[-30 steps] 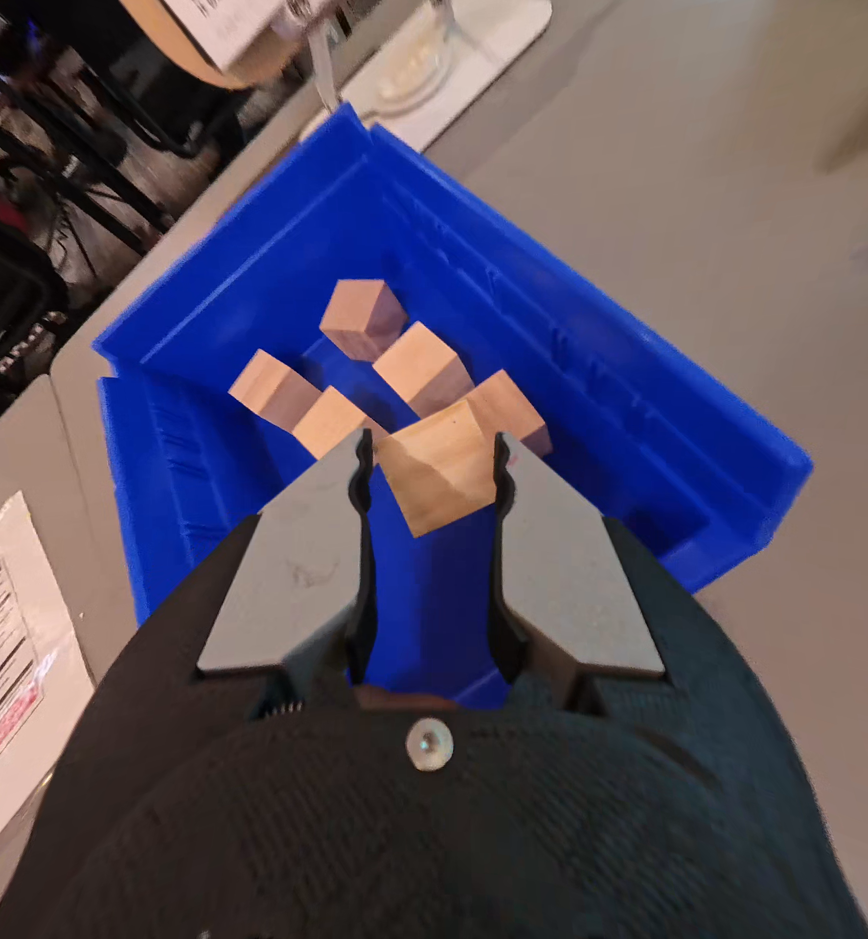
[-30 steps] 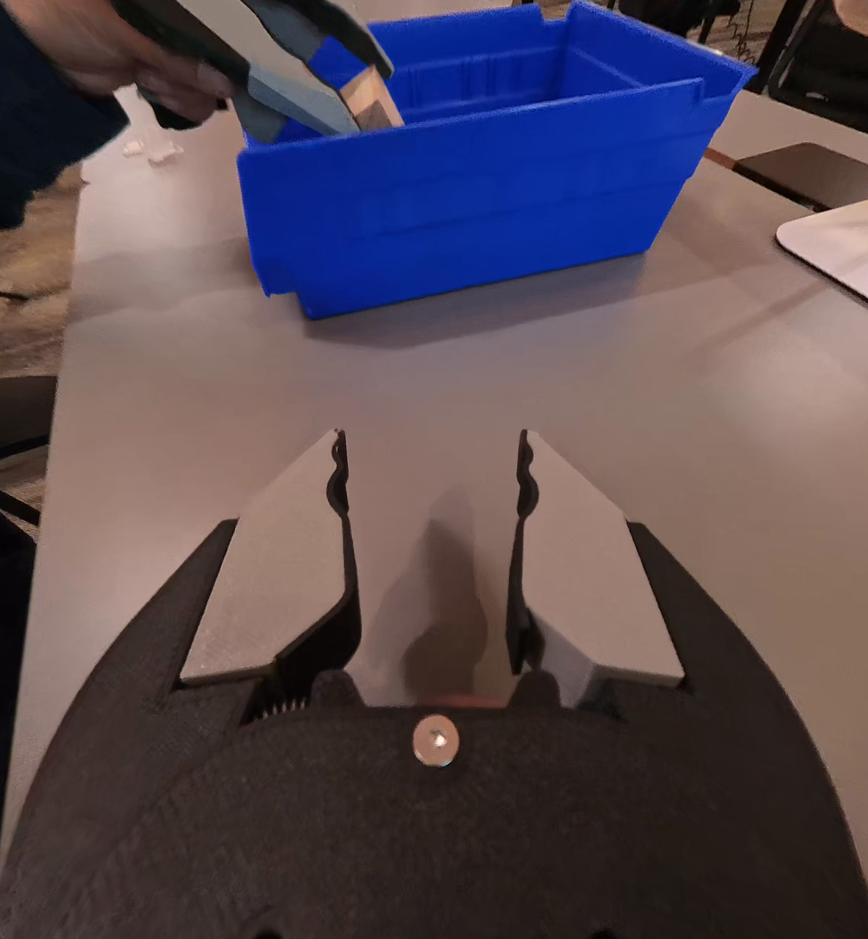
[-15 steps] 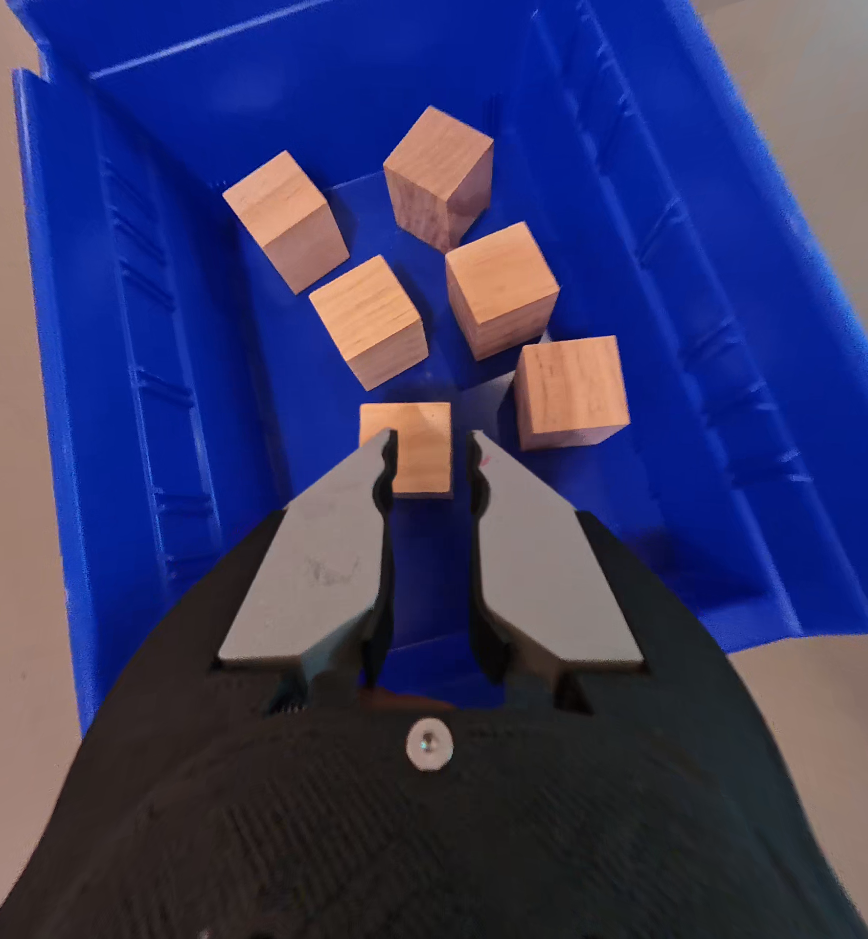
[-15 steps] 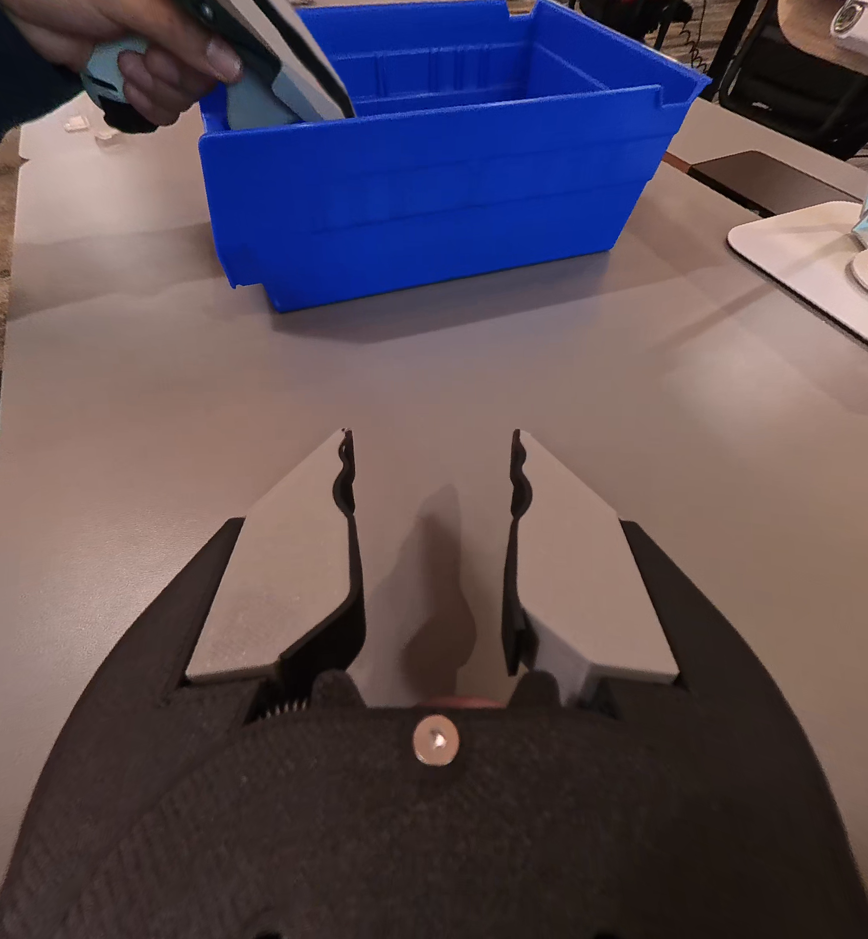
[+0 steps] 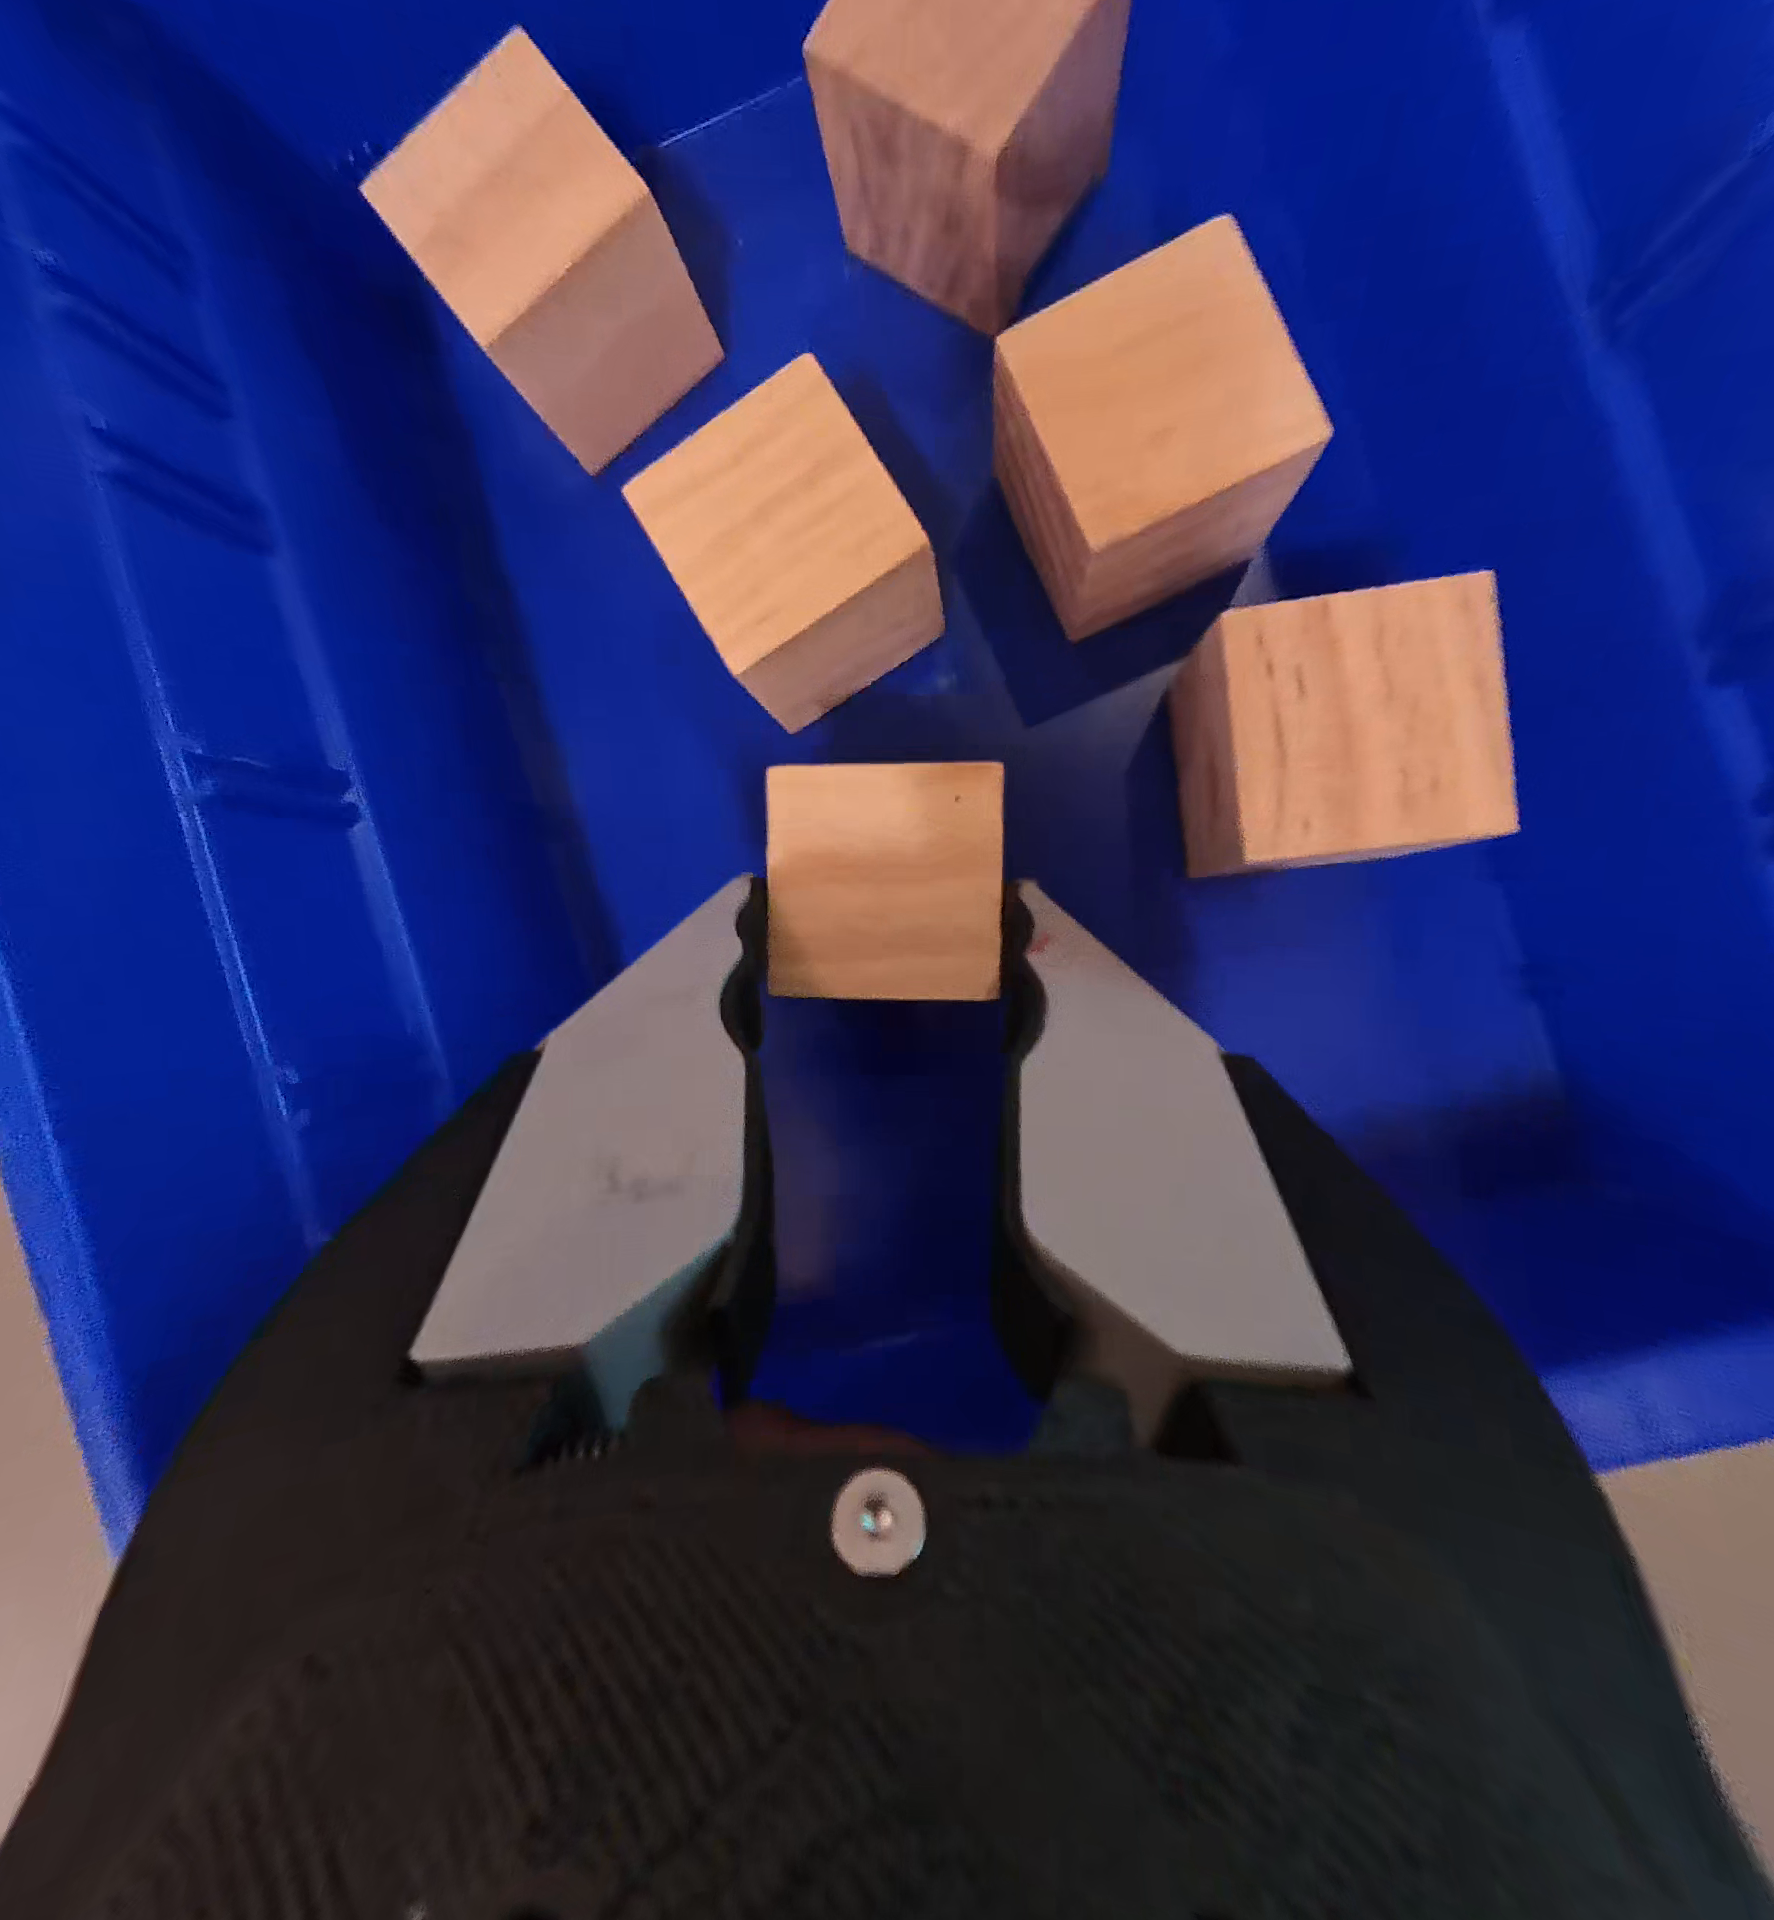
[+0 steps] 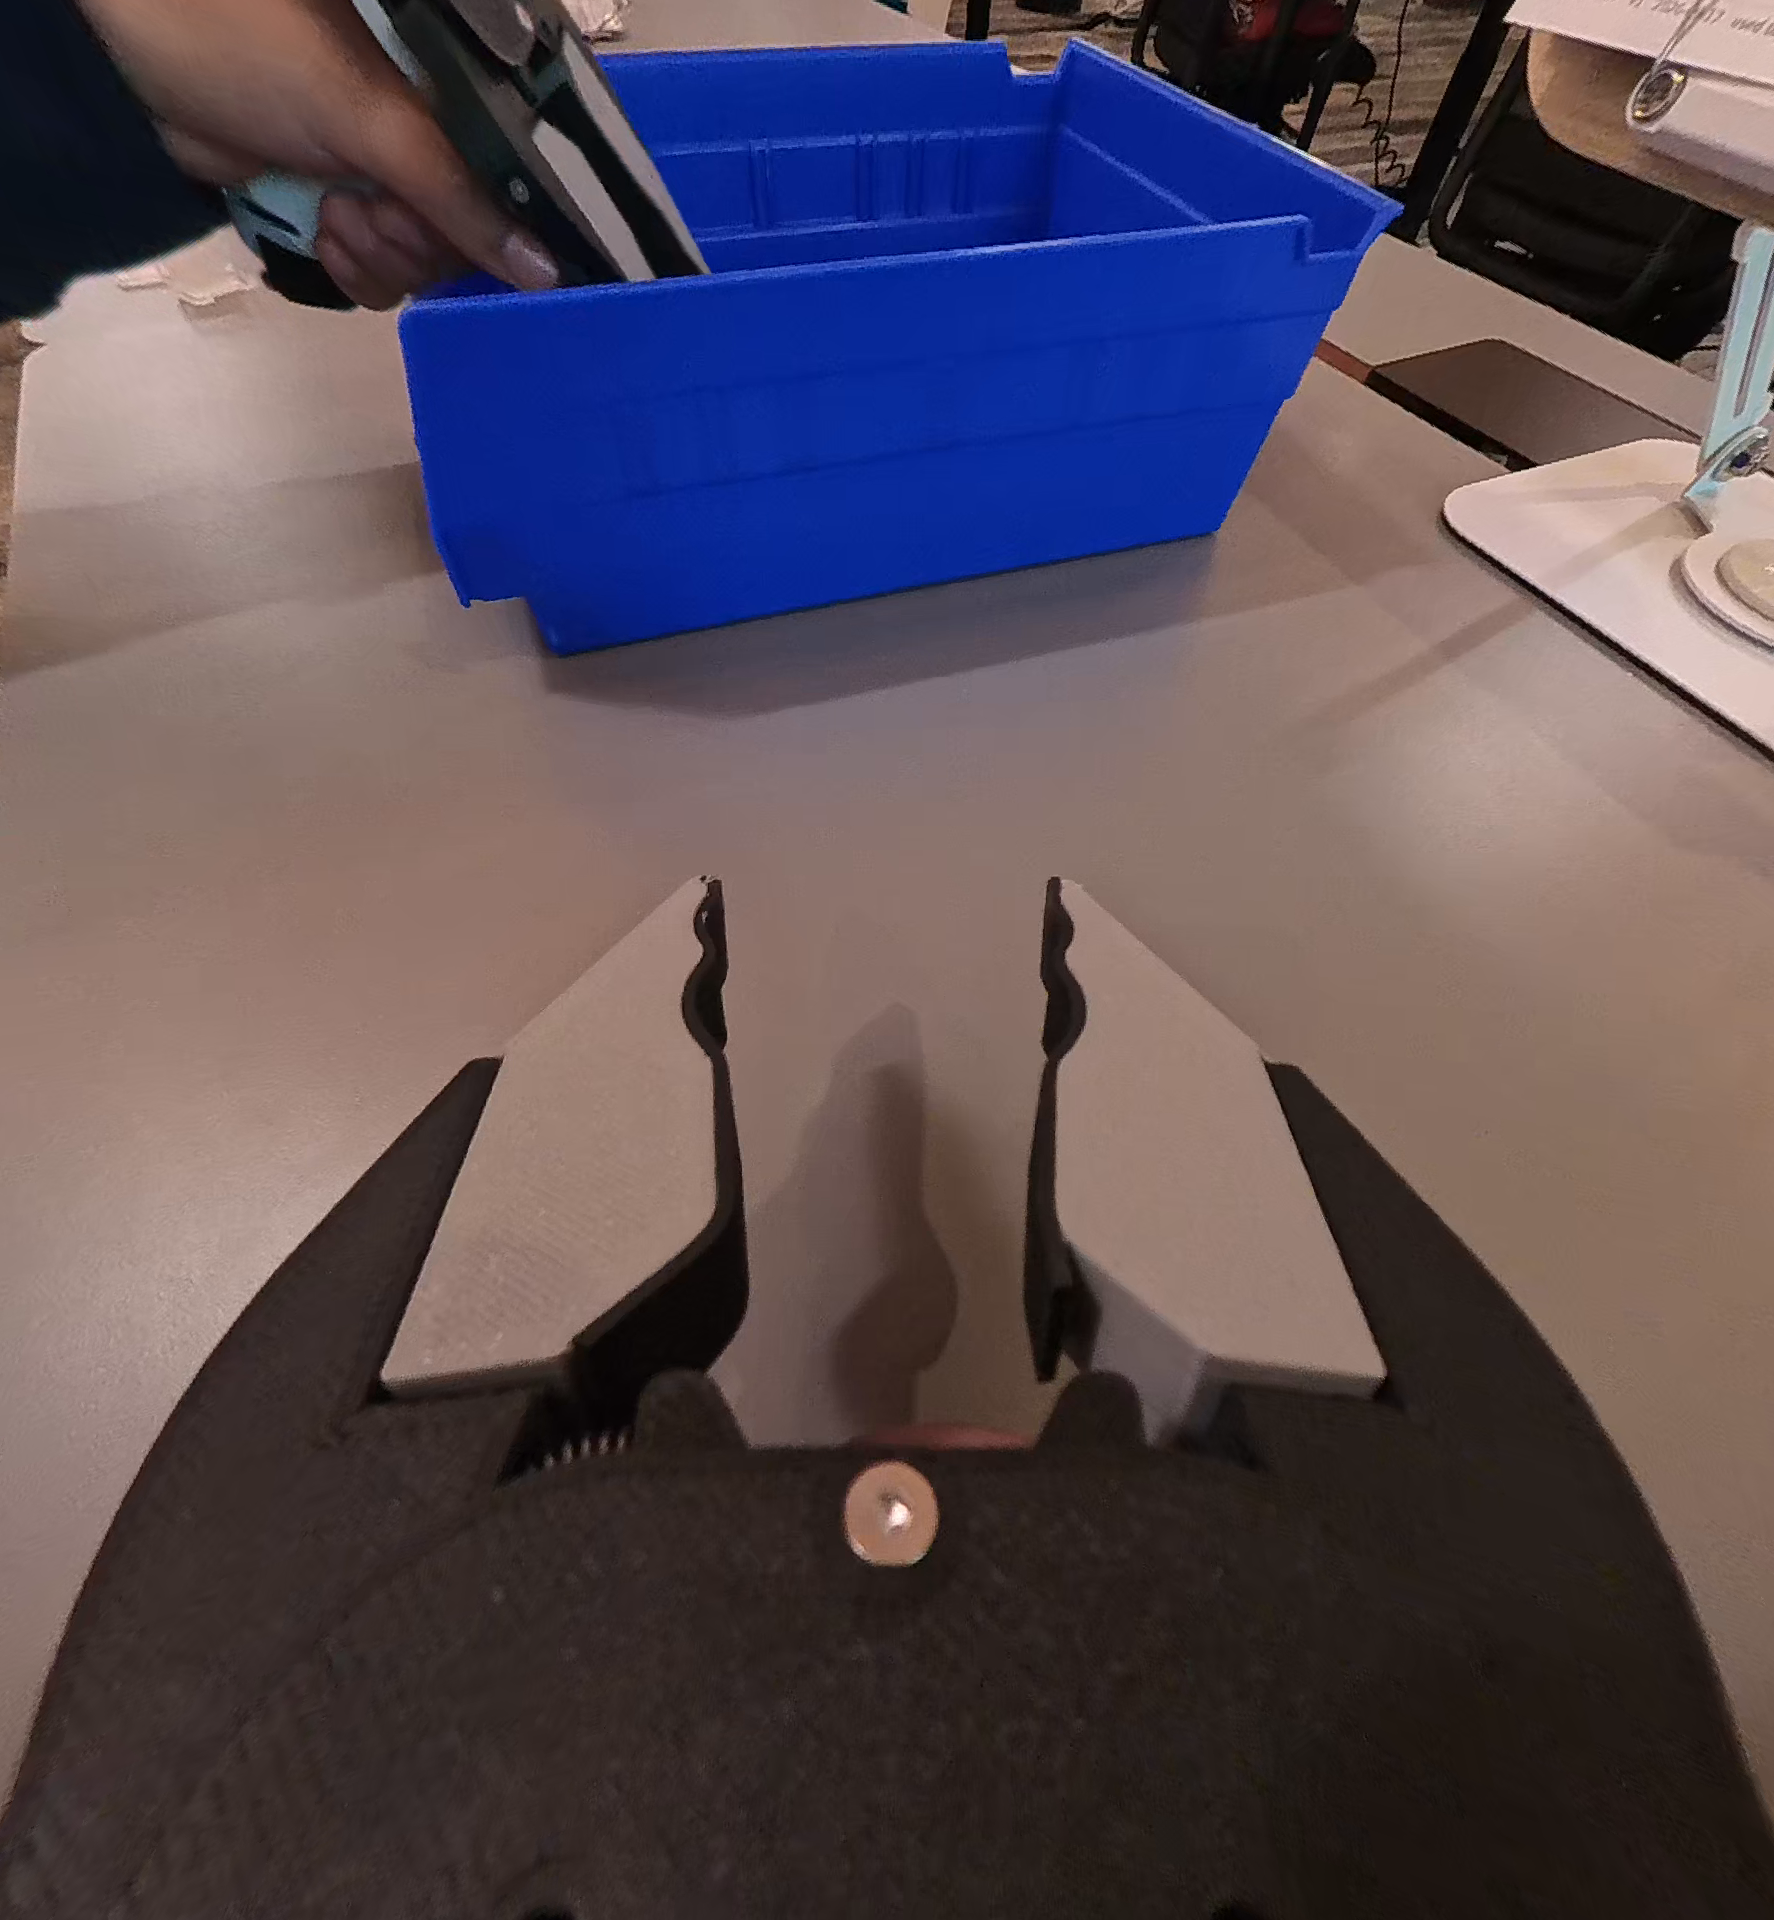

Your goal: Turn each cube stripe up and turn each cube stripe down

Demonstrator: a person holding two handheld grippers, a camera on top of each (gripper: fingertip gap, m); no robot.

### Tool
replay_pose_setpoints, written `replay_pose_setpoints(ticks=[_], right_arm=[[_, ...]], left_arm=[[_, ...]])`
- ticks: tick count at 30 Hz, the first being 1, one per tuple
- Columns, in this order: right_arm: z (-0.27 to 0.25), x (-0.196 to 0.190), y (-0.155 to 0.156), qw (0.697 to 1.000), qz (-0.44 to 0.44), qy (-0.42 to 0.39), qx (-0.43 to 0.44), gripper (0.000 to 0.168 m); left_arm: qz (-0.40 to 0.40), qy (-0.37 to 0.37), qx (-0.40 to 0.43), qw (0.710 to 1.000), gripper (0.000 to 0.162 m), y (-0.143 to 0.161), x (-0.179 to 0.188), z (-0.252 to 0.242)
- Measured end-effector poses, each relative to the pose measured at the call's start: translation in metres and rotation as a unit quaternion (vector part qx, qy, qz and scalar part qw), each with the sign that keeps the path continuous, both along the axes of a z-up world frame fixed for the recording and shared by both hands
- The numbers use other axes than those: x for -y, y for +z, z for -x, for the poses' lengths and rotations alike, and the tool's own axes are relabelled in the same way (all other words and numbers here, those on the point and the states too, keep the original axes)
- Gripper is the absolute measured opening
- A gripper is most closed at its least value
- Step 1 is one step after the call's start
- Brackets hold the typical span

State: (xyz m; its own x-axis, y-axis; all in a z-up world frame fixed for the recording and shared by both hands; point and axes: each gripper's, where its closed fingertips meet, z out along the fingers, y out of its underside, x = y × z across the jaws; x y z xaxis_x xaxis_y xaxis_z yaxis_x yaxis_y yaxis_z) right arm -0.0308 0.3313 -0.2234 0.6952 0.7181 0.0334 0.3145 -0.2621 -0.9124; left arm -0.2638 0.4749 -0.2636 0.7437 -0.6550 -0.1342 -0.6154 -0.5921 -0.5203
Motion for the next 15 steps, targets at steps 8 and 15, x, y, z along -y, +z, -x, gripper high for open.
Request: replay_pose_setpoints(ticks=[8,15], right_arm=[[0.006,0.006,0.002,0.997,0.043,0.031,-0.054,0.061],[0.049,0.096,0.067,0.851,0.241,0.333,-0.327,0.064]], left_arm=[[-0.187,-0.133,0.058,0.972,0.044,0.079,0.025,-0.033],[-0.337,-0.483,0.234,0.773,0.043,0.150,0.204,-0.136]])
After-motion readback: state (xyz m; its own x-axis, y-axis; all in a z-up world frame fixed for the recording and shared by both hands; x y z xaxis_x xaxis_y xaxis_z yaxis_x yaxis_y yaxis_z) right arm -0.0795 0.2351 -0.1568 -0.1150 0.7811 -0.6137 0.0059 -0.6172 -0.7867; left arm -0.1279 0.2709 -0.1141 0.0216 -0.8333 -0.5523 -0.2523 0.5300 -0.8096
